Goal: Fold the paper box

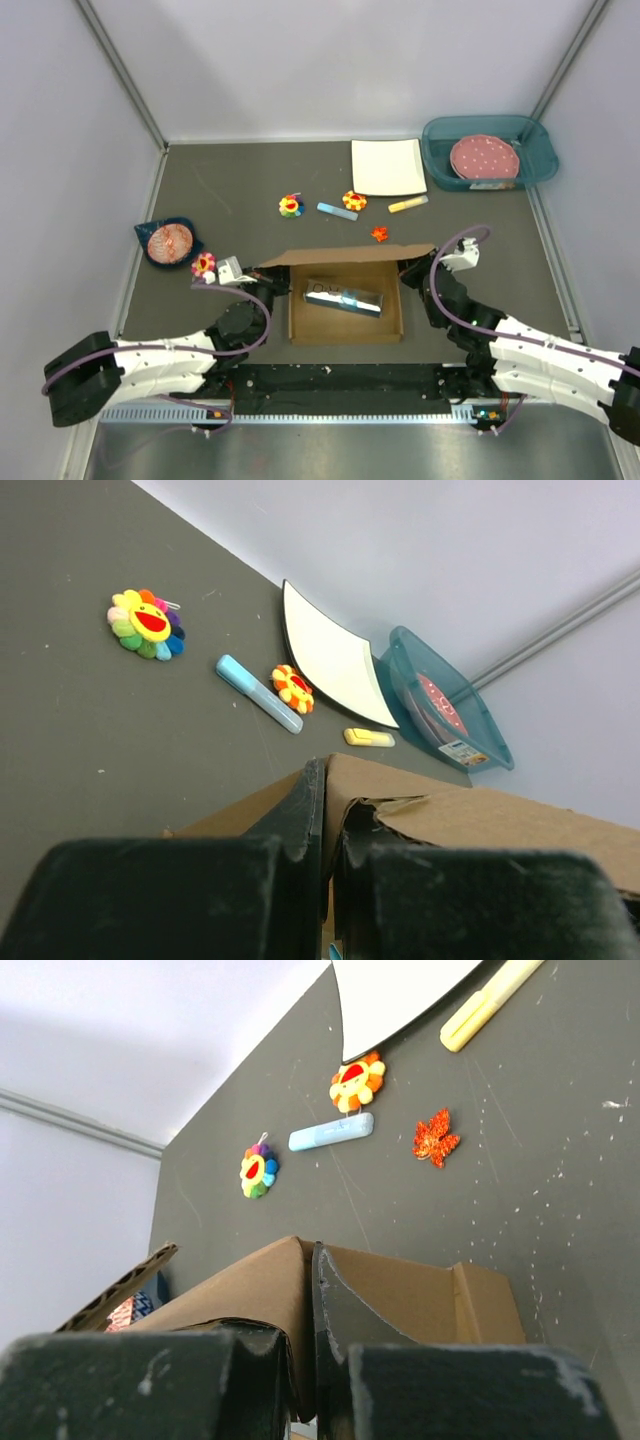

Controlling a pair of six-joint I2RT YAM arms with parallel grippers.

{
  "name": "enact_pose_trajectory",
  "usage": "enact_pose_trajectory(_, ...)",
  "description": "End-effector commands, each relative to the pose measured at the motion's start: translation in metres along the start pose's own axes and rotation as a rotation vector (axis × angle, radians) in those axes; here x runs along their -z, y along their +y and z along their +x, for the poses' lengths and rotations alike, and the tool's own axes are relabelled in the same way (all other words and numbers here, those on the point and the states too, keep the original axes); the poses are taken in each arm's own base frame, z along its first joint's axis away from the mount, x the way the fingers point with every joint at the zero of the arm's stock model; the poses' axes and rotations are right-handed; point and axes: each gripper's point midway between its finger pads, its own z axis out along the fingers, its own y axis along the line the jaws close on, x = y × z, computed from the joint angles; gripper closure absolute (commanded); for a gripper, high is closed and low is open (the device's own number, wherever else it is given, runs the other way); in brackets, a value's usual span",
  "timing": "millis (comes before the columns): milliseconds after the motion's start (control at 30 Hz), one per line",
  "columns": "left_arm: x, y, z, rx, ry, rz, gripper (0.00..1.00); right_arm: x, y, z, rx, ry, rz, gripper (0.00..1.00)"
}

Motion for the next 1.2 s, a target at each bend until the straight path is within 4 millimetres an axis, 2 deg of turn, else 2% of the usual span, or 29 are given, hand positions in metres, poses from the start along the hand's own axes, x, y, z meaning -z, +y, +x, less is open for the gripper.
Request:
enact_pose_trajectory(0,0.013,0.069,0.02,-0.208,0.014,-0.146,1.0,0.021,-0.115,0.054,0.296,0.191,0.259,1.0)
enact_pose_trajectory(33,0.011,0.066,0.015,-0.214,-0.006,-0.144,1.0,0.015,-0.102,0.047,0.305,0.156,0.229,1.0)
enact_pose_trajectory(100,-0.001,0.046,0.005,-0.226,-0.057,-0.121,1.0,0.009,-0.094,0.044,0.325,0.132,0.213,1.0)
enact_pose_trajectory(133,-0.006,0.042,0.007,-0.273,-0.061,-0.122,1.0,0.003,-0.081,0.038,0.319,0.1,0.182,1.0)
enact_pose_trajectory(200,-0.014,0.03,0.001,-0.261,-0.093,-0.101,1.0,-0.004,-0.077,0.042,0.355,0.098,0.176,1.0)
enact_pose_trajectory(233,-0.019,0.027,0.005,-0.297,-0.092,-0.104,1.0,-0.009,-0.065,0.039,0.358,0.079,0.155,1.0)
enact_pose_trajectory(300,-0.028,0.019,0.004,-0.299,-0.113,-0.098,1.0,-0.017,-0.065,0.044,0.413,0.086,0.166,1.0)
enact_pose_trajectory(467,-0.038,0.013,-0.006,-0.311,-0.198,-0.087,1.0,-0.034,-0.04,0.041,0.433,0.045,0.117,1.0)
enact_pose_trajectory(600,-0.046,-0.001,-0.016,-0.316,-0.23,-0.067,1.0,-0.039,-0.023,0.03,0.474,0.002,0.087,1.0)
enact_pose_trajectory(767,-0.048,-0.024,-0.034,-0.336,-0.27,-0.011,1.0,-0.036,-0.005,0.011,0.5,-0.039,0.056,1.0)
enact_pose_trajectory(867,-0.041,-0.025,-0.035,-0.34,-0.256,0.035,1.0,-0.027,-0.009,0.009,0.529,-0.006,0.06,1.0)
enact_pose_trajectory(1033,-0.022,0.008,-0.021,-0.35,-0.187,0.028,1.0,-0.007,-0.044,0.017,0.575,0.067,0.078,1.0)
enact_pose_trajectory(1067,-0.02,0.012,-0.018,-0.349,-0.176,0.024,1.0,-0.004,-0.049,0.018,0.576,0.076,0.08,0.98)
enact_pose_trajectory(1167,-0.013,0.028,-0.008,-0.366,-0.132,-0.001,1.0,0.008,-0.059,0.017,0.571,0.101,0.066,0.85)
